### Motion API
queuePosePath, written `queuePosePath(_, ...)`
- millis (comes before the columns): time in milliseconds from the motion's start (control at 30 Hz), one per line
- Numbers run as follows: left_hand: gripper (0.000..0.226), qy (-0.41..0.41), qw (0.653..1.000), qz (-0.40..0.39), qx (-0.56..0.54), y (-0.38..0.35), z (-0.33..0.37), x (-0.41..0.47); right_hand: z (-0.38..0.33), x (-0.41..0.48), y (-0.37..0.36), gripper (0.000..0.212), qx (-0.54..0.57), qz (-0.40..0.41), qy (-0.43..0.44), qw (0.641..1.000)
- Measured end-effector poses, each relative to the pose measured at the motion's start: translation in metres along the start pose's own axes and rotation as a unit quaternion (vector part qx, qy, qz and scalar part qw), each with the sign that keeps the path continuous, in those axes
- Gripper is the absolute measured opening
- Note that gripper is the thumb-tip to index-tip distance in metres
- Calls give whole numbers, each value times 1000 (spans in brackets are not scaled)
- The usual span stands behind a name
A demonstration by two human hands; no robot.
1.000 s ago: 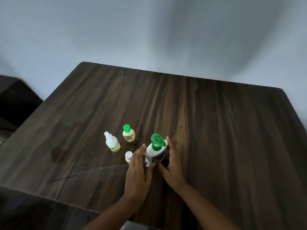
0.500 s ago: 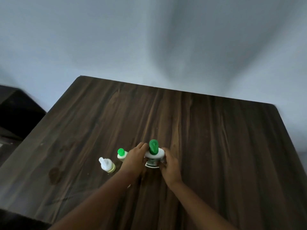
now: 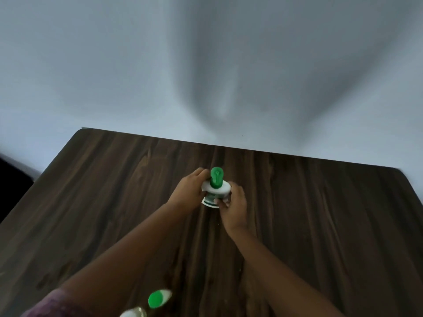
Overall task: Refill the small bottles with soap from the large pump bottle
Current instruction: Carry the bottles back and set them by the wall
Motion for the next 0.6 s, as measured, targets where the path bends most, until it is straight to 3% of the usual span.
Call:
queuePosePath(300, 48, 34, 986, 102, -126, -1, -64, 108, 11, 121, -34, 53, -41, 30, 2, 999)
queuePosePath(600, 50, 12, 985, 77, -154, -1, -69, 177, 23, 181, -40, 41, -54, 67, -22, 996)
Point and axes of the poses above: each hand's wrist, its own x-axis towards the middle knuckle, its own y-axis out of the back of the hand, z = x × y, the point moved 10 cm from there along x, towards the middle knuckle, and after that the axes turned 5 degrees about x, right-handed, at the moved point
